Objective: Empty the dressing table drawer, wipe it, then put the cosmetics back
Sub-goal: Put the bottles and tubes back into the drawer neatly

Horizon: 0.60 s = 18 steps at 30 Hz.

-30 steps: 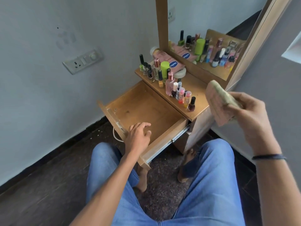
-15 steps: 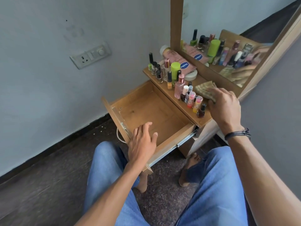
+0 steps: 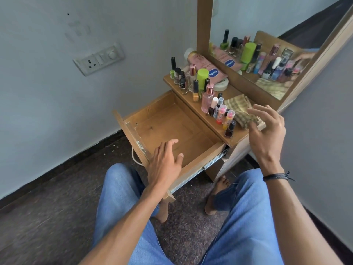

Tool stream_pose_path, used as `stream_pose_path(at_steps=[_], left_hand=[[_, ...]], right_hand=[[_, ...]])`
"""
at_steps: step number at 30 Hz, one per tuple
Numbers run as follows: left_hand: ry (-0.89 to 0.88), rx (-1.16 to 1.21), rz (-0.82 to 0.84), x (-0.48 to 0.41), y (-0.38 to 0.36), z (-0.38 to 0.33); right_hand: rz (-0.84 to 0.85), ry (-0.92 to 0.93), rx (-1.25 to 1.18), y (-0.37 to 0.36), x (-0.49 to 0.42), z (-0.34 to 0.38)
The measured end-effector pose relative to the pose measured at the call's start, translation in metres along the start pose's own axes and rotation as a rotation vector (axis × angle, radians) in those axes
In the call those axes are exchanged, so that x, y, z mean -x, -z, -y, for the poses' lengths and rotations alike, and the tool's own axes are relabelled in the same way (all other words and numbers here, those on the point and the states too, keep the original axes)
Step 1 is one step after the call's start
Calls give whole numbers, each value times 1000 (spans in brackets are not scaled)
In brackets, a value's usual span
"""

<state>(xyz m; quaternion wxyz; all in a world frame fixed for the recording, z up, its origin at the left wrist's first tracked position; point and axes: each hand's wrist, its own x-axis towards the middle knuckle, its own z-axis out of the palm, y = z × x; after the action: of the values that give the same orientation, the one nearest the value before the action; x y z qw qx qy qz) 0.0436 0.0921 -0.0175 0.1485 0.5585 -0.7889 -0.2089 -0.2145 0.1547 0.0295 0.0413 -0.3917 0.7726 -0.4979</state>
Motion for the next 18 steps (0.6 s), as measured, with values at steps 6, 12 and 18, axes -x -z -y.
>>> stream_pose_path(at_steps=[6,12,18], left_hand=[[-69,316,49,-14,1,-32],[-129,484,88,-35,-2,-74],[-163,513,173,-34,-11,-79]], right_hand=[[-240,92,-4,-11,46,7],[-43,12,36,-24,55,-1],[-14,-23,139,-32,49,2]])
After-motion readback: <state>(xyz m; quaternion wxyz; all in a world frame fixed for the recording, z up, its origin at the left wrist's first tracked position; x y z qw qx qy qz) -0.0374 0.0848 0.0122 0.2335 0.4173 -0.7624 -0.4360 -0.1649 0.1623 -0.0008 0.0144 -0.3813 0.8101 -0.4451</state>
